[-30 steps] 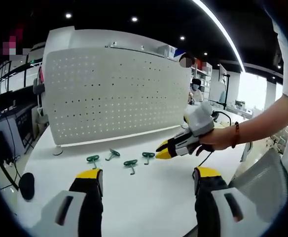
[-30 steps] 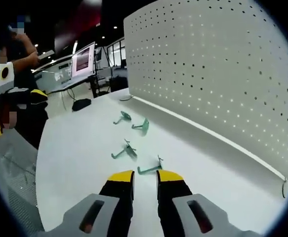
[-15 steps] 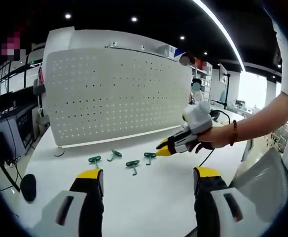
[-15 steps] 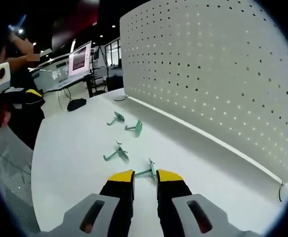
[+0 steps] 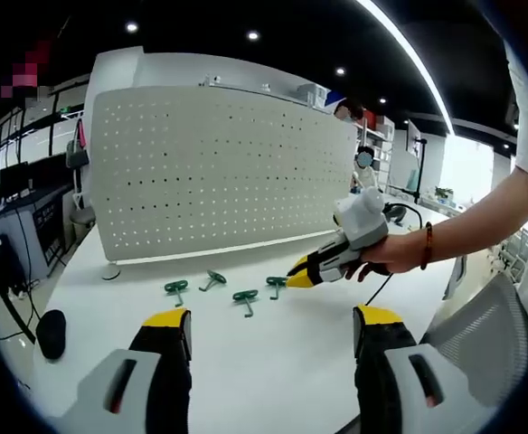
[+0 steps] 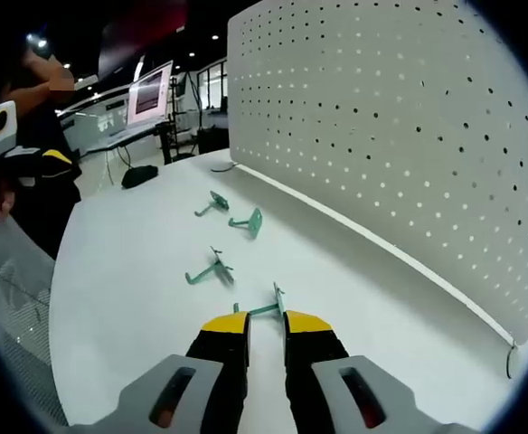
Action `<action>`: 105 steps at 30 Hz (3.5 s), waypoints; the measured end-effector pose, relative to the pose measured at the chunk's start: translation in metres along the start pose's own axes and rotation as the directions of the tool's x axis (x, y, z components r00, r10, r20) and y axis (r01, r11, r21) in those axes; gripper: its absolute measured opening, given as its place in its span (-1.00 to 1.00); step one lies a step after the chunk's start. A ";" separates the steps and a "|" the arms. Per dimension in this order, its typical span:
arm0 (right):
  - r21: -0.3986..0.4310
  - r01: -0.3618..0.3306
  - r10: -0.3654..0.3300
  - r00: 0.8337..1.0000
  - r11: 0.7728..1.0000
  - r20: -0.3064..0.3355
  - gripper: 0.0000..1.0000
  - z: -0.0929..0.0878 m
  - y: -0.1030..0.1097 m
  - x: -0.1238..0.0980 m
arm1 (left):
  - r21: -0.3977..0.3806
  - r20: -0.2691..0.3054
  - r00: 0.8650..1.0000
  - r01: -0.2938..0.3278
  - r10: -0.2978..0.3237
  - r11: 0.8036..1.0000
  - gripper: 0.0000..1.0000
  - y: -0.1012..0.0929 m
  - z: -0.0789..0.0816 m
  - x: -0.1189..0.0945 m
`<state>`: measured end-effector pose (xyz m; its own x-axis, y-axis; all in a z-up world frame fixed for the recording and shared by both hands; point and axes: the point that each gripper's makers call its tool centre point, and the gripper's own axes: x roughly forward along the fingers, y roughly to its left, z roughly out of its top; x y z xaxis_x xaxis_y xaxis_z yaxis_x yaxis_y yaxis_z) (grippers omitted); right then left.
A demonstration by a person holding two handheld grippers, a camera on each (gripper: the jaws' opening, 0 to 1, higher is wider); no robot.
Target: Insert the hook assembly into the mounting plate slot until the hook locks in place.
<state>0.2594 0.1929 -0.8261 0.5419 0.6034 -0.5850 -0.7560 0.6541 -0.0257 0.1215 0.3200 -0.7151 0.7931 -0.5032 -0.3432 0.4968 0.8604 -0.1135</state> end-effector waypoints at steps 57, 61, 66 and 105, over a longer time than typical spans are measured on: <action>-0.089 0.100 -0.096 0.994 0.991 0.055 -1.00 0.025 -0.009 -0.019 | -0.012 0.011 1.000 0.024 -0.024 1.000 0.42 -0.009 0.006 0.011; -0.094 0.114 -0.106 0.991 0.989 0.083 -1.00 0.034 -0.003 -0.031 | -0.028 0.023 0.999 0.029 -0.028 0.999 0.34 -0.009 0.008 0.012; -0.110 0.136 -0.123 0.985 0.985 0.119 -1.00 0.048 0.002 -0.045 | -0.045 0.067 0.997 0.039 -0.035 0.998 0.35 -0.012 0.015 0.013; -0.063 0.124 -0.097 0.940 0.990 0.326 -1.00 0.111 0.046 -0.108 | -0.443 0.239 0.970 0.146 -0.040 0.885 -0.02 -0.021 0.063 0.020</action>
<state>0.2071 0.2086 -0.6744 0.7027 0.6527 -0.2833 -0.7046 0.6939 -0.1489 0.1494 0.2870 -0.6615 0.8338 -0.5418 -0.1058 0.3986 0.7235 -0.5636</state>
